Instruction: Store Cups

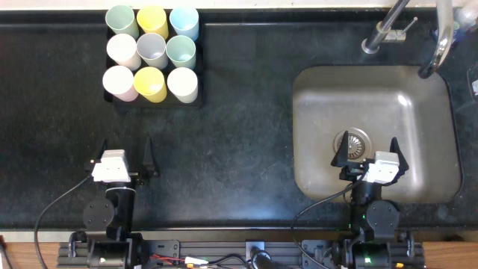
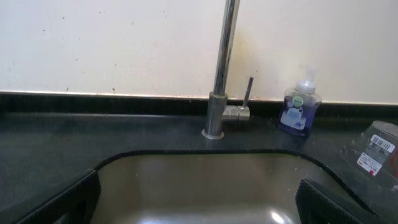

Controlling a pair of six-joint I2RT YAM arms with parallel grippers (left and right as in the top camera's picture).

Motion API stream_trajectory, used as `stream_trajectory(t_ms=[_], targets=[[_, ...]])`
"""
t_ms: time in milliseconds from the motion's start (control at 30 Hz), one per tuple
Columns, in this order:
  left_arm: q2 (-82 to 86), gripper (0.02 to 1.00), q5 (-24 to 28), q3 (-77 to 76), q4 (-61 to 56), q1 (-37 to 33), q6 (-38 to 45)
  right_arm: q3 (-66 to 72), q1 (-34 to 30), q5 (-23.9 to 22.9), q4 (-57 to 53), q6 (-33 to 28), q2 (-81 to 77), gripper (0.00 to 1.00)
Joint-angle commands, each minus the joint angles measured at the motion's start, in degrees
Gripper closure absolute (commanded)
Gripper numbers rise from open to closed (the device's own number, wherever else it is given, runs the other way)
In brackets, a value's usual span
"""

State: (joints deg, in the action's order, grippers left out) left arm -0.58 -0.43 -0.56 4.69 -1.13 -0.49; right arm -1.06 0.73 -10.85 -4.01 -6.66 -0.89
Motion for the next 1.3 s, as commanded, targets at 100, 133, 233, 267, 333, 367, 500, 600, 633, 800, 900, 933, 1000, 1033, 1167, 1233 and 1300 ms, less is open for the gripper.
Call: stream_trajectory(t_ms=[100,133,233,267,333,367,500,600,633,800,900,933,1000,1033,1167,1233,1300], targets=[[0.5,0.02,0.0,0.1,0.1,0.2,-0.7,0.8,-0.4,0.3,0.6,-0.2,0.7,0.003],[0.5,0.02,0.0,0.1,0.1,0.2,-0.7,0.8,-0.3,0.3,0.6,-0.2,0.7,0.003],[0.5,0.02,0.0,0.1,0.1,0.2,-0.7,0.8,0.0,0.3,0.6,-0.2,0.7,0.003],[0.5,0.023,0.0,0.1,0.1,0.2,-0.7,0.8,0.2,0.4,0.6,-0.2,0.7,0.003],[0.5,0.02,0.0,0.1,0.1,0.2,-0.7,0.8,0.5,0.3,0.6,-0.2,0.7,0.005],[0.5,0.02,0.0,0.1,0.1,0.2,-0.7,0.8,0.7,0.3,0.6,-0.2,0.7,0.003],[0.5,0.02,0.0,0.1,0.1,0.2,-0.7,0.8,1.5,0.3,0.6,-0.2,0.7,0.003],[0.5,0.02,0.0,0.1,0.1,0.2,-0.7,0.8,1.9,0.3,0.6,-0.2,0.7,0.003],[0.5,0.02,0.0,0.1,0.1,0.2,-0.7,0.8,1.9,0.3,0.6,-0.2,0.7,0.003],[0.5,0.02,0.0,0.1,0.1,0.2,-0.7,0.8,1.9,0.5,0.6,-0.2,0.7,0.005],[0.5,0.02,0.0,0.1,0.1,0.2,-0.7,0.8,1.9,0.5,0.6,-0.2,0.7,0.003],[0.5,0.02,-0.1,0.1,0.1,0.2,-0.7,0.8,1.9,0.5,0.6,-0.2,0.7,0.003],[0.5,0.02,0.0,0.1,0.1,0.2,-0.7,0.8,2.1,0.5,0.6,-0.2,0.7,0.003],[0.5,0.02,0.0,0.1,0.1,0.2,-0.7,0.8,2.3,0.5,0.7,-0.2,0.7,0.003],[0.5,0.02,0.0,0.1,0.1,0.2,-0.7,0.8,3.2,0.5,0.6,-0.2,0.7,0.003],[0.5,0.02,0.0,0.1,0.1,0.2,-0.7,0.8,3.2,0.5,0.6,-0.2,0.7,0.003],[0.5,0.02,-0.1,0.1,0.0,0.1,-0.7,0.8,3.2,0.5,0.6,-0.2,0.7,0.003]])
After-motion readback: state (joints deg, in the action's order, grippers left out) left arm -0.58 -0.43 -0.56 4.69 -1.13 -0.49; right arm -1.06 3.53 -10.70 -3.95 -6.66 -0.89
